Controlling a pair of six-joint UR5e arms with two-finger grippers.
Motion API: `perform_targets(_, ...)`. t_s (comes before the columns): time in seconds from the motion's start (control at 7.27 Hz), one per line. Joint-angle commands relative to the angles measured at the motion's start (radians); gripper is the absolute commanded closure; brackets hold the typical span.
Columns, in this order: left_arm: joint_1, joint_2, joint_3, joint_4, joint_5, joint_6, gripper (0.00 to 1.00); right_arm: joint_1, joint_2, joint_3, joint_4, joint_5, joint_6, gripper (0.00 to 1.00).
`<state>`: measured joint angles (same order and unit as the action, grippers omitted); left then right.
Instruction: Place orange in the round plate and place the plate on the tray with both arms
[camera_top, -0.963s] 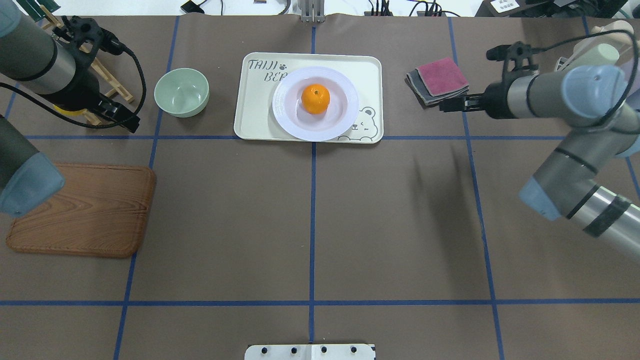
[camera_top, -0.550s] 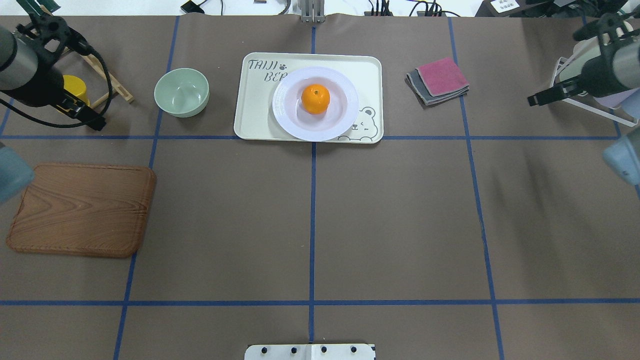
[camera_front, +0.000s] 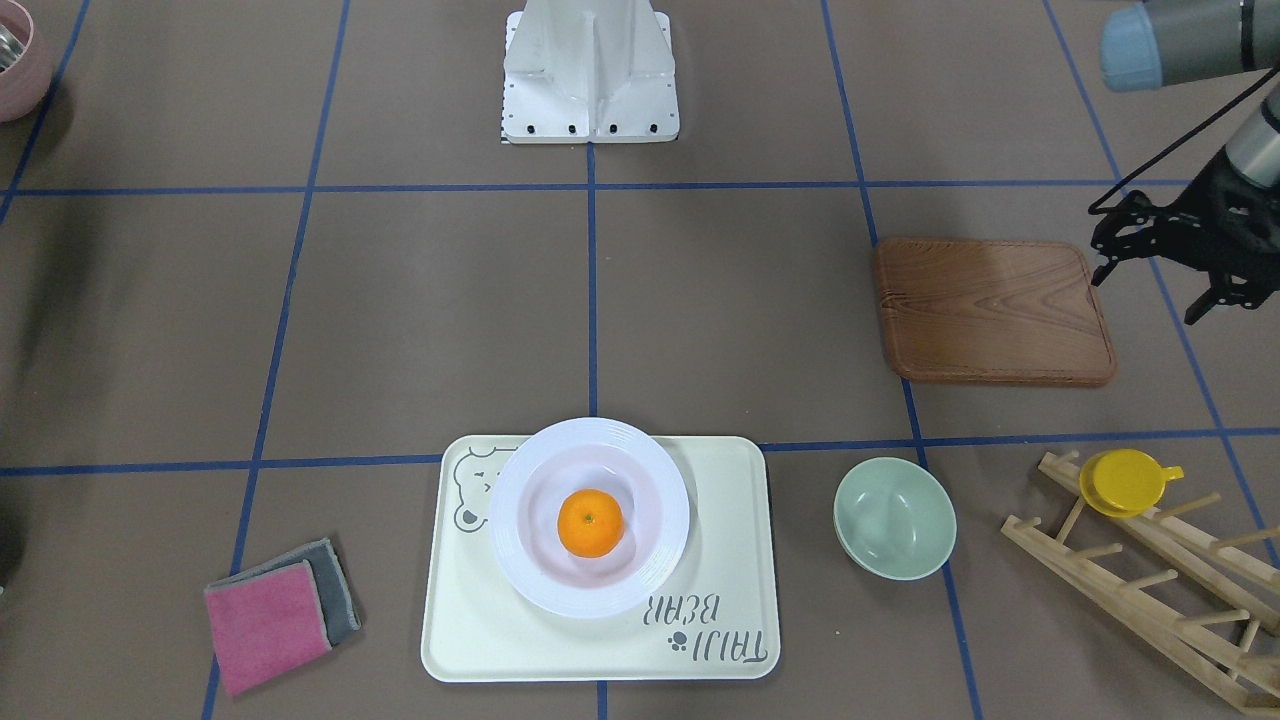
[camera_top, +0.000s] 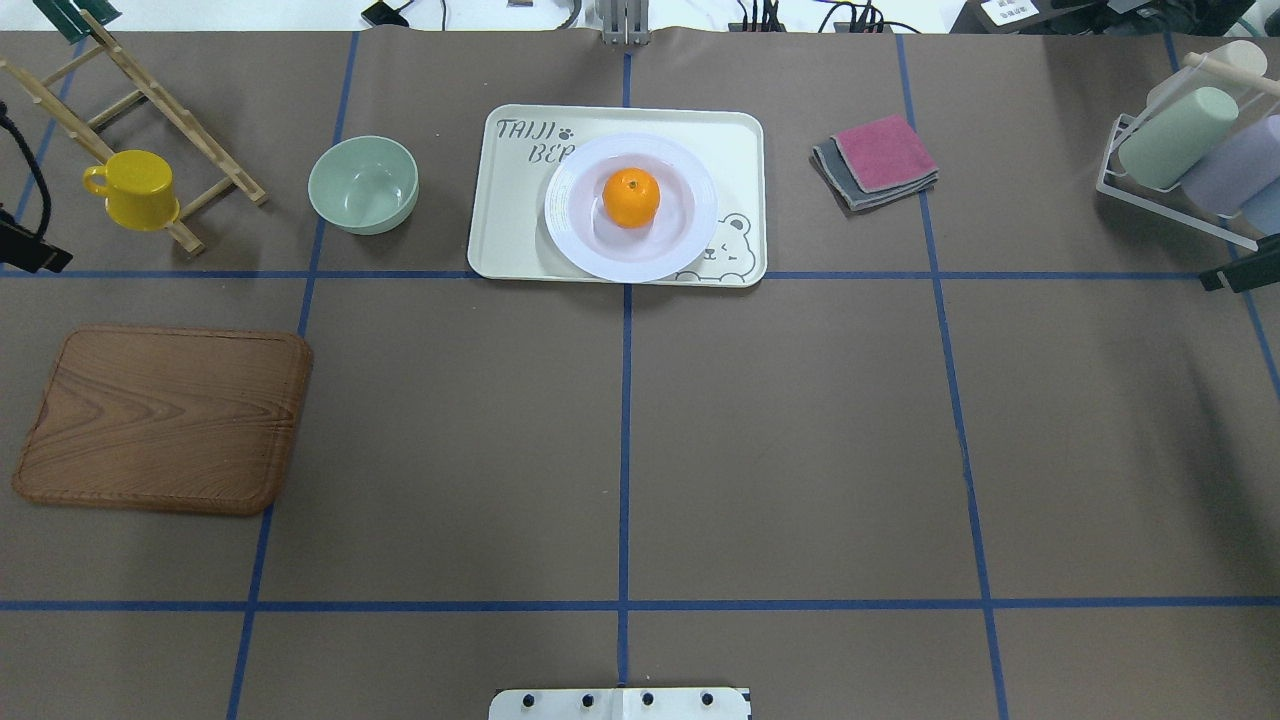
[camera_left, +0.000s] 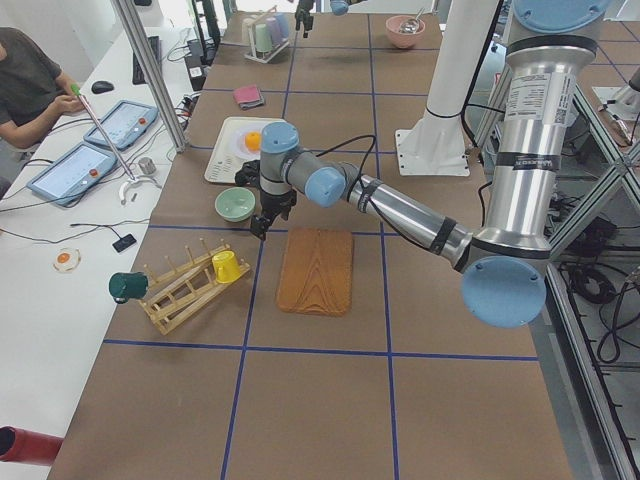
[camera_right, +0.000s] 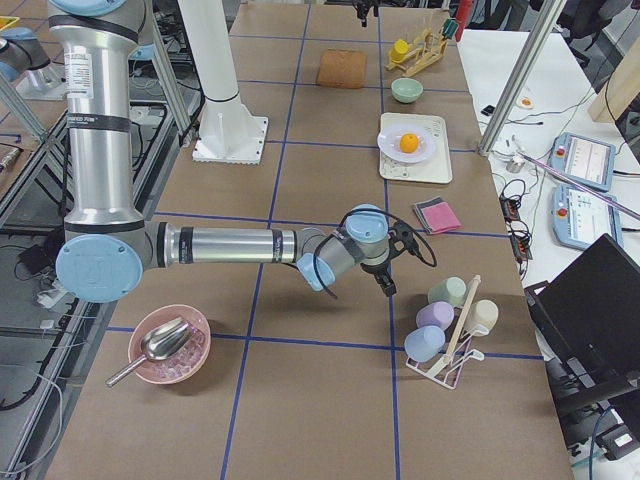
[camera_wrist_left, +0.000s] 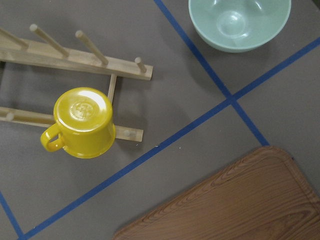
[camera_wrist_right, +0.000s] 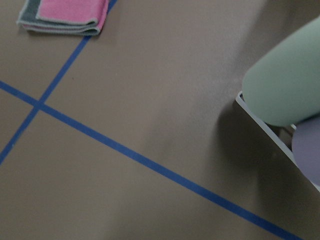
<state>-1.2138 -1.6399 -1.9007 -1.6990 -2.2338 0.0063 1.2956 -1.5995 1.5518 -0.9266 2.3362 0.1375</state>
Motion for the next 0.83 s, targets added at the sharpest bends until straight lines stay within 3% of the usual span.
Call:
perform_targets(0.0, -0.036, 0.012, 0.022, -0.001, -0.030, 0.052, 0.01, 0.034, 0.001, 0.005, -0.138, 0.005, -0.118, 0.00)
perform_targets(0.41, -0.038, 0.014, 0.048, -0.002, -0.029, 0.055, 0.01, 0.173, 0.139, 0.019, -0.615, -0.011, -0.505, 0.00)
perform_targets(0.69, -0.078, 0.014, 0.104, -0.001, -0.038, 0.137, 0.01, 0.215, 0.080, 0.100, -0.641, -0.008, -0.516, 0.00)
